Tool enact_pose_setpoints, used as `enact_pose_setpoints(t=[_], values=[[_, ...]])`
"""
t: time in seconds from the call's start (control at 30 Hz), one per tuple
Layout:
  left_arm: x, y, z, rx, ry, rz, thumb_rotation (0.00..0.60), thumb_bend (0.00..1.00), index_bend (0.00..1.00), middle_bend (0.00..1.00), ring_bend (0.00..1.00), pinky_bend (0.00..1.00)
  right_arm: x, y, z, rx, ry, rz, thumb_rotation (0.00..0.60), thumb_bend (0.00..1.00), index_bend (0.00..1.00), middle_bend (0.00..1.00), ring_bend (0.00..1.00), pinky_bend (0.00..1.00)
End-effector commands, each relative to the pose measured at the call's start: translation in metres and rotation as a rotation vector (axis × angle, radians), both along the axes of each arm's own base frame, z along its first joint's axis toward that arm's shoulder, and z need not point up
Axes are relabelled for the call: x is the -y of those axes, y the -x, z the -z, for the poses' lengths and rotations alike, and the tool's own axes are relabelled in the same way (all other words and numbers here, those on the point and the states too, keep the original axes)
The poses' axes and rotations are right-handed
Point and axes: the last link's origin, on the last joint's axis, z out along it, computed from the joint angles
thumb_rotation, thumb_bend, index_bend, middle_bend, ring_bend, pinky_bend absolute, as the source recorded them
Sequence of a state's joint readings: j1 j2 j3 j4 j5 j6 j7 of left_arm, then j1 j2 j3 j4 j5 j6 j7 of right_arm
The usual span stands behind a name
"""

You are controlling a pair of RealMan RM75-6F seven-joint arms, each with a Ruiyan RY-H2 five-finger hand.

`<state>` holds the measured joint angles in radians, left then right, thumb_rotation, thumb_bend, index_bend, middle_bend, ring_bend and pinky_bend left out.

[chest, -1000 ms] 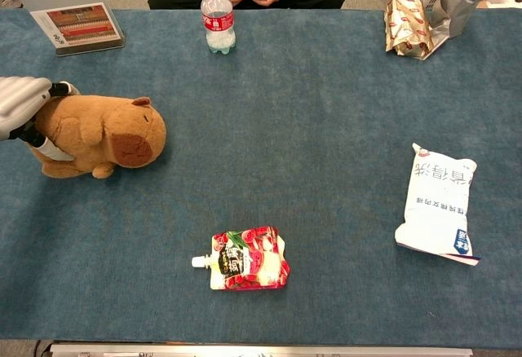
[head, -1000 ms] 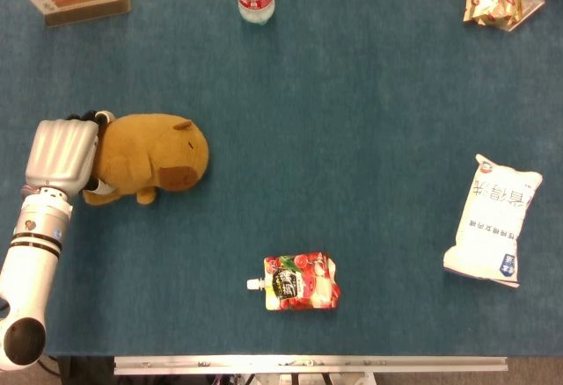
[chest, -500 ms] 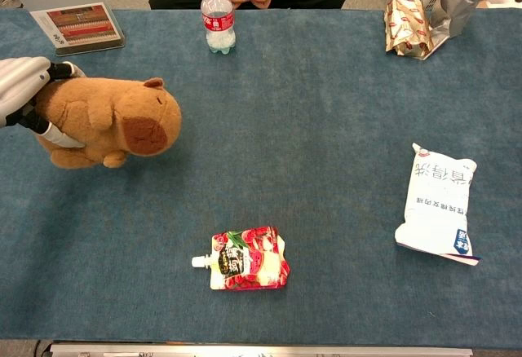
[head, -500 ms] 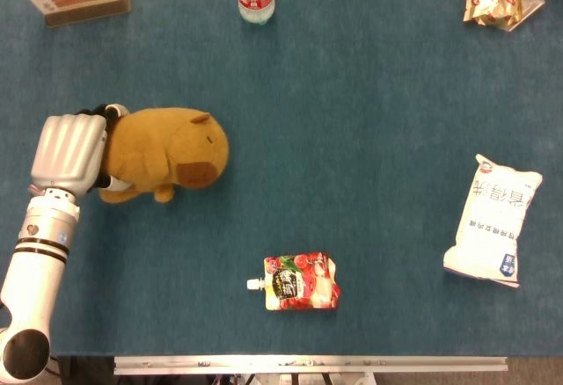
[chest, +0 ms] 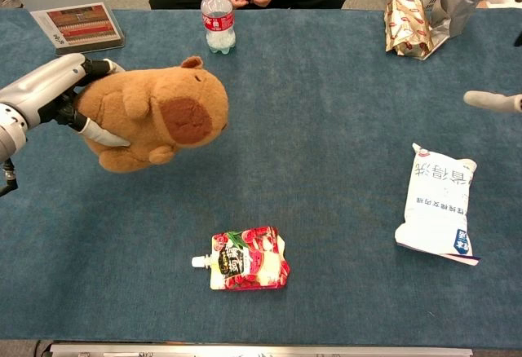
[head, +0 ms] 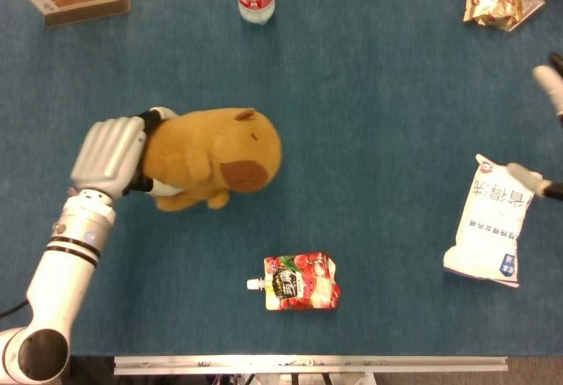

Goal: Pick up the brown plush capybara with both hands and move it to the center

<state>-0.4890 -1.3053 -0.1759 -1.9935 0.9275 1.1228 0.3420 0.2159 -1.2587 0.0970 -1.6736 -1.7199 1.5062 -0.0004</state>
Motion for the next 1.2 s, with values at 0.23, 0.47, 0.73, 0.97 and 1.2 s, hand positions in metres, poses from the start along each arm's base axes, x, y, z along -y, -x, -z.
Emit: enact_pose_setpoints(t=[0.23, 0.47, 0.73, 0.97, 1.2], values=[[-0.001, -0.035, 0.016, 0.233, 0.091, 0.000, 0.600, 0.09, 0.55, 0.57, 0.58, 0.85, 0.002, -0.057, 0.038, 0.042, -0.102, -0.186, 0.600, 0.00, 0.00, 0.00, 0.00, 0.35], [0.000, -0.053, 0.023, 0.378, 0.173, -0.033, 0.600, 0.09, 0.55, 0.57, 0.58, 0.85, 0.005, -0.089, 0.063, 0.091, -0.149, -0.298, 0.600, 0.00, 0.00, 0.00, 0.00, 0.35], [0.006, -0.068, 0.022, 0.454, 0.244, -0.024, 0.600, 0.09, 0.55, 0.57, 0.59, 0.85, 0.006, -0.114, 0.078, 0.137, -0.176, -0.377, 0.600, 0.00, 0.00, 0.00, 0.00, 0.34], [0.013, -0.077, 0.021, 0.444, 0.262, 0.025, 0.600, 0.10, 0.56, 0.57, 0.59, 0.85, 0.008, -0.122, 0.085, 0.149, -0.188, -0.398, 0.600, 0.00, 0.00, 0.00, 0.00, 0.34], [0.019, -0.083, 0.024, 0.433, 0.286, 0.052, 0.600, 0.10, 0.56, 0.57, 0.59, 0.85, 0.007, -0.122, 0.091, 0.138, -0.230, -0.401, 0.600, 0.00, 0.00, 0.00, 0.00, 0.34]])
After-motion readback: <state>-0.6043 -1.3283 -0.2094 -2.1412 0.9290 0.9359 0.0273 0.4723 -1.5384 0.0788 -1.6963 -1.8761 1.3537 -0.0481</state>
